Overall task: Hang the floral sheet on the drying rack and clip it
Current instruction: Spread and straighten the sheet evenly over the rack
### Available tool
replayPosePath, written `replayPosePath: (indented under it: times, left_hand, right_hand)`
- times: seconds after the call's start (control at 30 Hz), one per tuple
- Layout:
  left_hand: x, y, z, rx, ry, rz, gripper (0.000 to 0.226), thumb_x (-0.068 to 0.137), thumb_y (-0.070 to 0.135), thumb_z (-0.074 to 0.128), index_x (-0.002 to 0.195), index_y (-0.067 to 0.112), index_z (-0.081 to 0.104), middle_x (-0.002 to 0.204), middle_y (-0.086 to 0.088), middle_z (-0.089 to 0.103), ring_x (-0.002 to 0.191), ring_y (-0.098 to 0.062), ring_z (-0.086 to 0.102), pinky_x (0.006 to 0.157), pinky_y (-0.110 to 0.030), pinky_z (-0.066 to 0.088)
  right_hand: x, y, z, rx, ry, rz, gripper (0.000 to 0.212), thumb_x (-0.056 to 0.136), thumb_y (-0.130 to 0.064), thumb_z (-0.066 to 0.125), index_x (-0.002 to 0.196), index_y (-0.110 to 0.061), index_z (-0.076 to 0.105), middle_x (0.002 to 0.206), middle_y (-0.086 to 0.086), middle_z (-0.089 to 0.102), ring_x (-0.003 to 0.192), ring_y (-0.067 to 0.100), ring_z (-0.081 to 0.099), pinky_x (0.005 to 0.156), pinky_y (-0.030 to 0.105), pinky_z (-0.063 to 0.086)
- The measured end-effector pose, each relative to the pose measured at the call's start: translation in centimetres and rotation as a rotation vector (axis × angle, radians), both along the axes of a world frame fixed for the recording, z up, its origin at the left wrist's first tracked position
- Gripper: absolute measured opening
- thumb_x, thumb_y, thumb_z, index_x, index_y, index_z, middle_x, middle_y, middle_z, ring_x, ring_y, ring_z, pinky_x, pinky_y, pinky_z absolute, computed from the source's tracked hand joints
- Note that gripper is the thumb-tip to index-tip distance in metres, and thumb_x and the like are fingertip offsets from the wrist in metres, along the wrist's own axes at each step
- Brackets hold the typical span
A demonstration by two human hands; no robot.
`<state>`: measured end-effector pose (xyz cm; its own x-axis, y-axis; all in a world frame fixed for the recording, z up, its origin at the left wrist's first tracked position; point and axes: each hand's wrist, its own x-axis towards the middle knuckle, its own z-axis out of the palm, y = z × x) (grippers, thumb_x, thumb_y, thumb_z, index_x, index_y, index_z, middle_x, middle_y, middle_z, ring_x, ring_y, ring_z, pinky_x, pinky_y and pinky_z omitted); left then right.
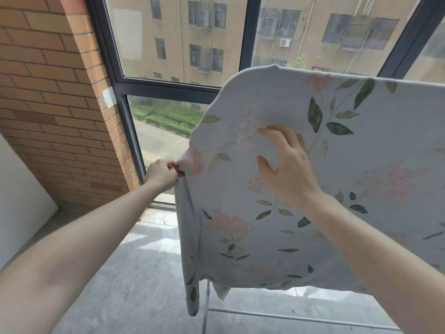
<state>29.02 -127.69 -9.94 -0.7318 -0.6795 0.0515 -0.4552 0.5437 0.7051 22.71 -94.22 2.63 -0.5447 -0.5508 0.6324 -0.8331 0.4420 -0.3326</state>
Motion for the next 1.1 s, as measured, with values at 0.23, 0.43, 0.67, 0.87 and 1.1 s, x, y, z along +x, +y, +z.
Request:
replayPosePath:
  times: [0.23, 0.43, 0.67, 0.87, 1.1]
  left_hand:
    - [-4.7, -0.3, 6.8, 0.024, 0.191, -0.004, 0.021, 0.099, 0.018, 0.055, 0.098, 0.024, 0.075, 0.099, -0.004, 0.076, 0.096, -0.028, 0.071, 0.088, -0.041, 0.060]
    - [-7.4, 2.7, 6.1, 0.401, 0.094, -0.093, 0.022, 0.097, 0.001, 0.052, 0.089, 0.015, 0.068, 0.092, -0.011, 0.070, 0.085, -0.024, 0.061, 0.057, -0.024, 0.058]
    - [-8.2, 5.7, 1.7, 0.721, -0.252, -0.353, 0.026, 0.105, 0.007, 0.039, 0.104, 0.019, 0.062, 0.093, 0.003, 0.062, 0.075, -0.012, 0.055, 0.066, -0.025, 0.052]
    - [-8.2, 4.9, 1.3, 0.523, -0.132, -0.165, 0.014, 0.101, 0.020, 0.050, 0.098, 0.018, 0.064, 0.096, -0.003, 0.071, 0.074, -0.014, 0.062, 0.077, -0.032, 0.050]
    - [-6.1, 5.4, 3.9, 0.532, -0.203, -0.405, 0.030, 0.107, 0.021, 0.041, 0.118, 0.010, 0.067, 0.110, -0.005, 0.074, 0.094, -0.022, 0.069, 0.091, -0.039, 0.057]
  right_hand:
    - [-0.6, -1.2, 7.6, -0.132, 0.252, 0.007, 0.047, 0.089, -0.021, 0.066, 0.135, -0.021, 0.059, 0.140, -0.002, 0.053, 0.133, 0.022, 0.044, 0.112, 0.039, 0.036]
    - [-3.0, -2.1, 12.4, 0.029, 0.108, -0.154, 0.049, 0.097, -0.038, 0.059, 0.144, -0.030, 0.051, 0.144, -0.005, 0.054, 0.136, 0.024, 0.044, 0.121, 0.042, 0.022]
    - [-4.4, -2.1, 11.6, 0.097, 0.097, -0.201, 0.051, 0.098, -0.044, 0.057, 0.146, -0.029, 0.050, 0.142, -0.004, 0.052, 0.134, 0.025, 0.042, 0.116, 0.041, 0.025]
    - [-4.5, -2.2, 11.7, 0.102, 0.101, -0.196, 0.052, 0.097, -0.045, 0.057, 0.147, -0.030, 0.050, 0.141, -0.004, 0.051, 0.133, 0.024, 0.040, 0.115, 0.040, 0.024]
    - [-4.4, -2.3, 11.2, 0.077, 0.116, -0.195, 0.053, 0.097, -0.045, 0.057, 0.147, -0.029, 0.049, 0.138, -0.002, 0.050, 0.133, 0.024, 0.040, 0.116, 0.039, 0.023]
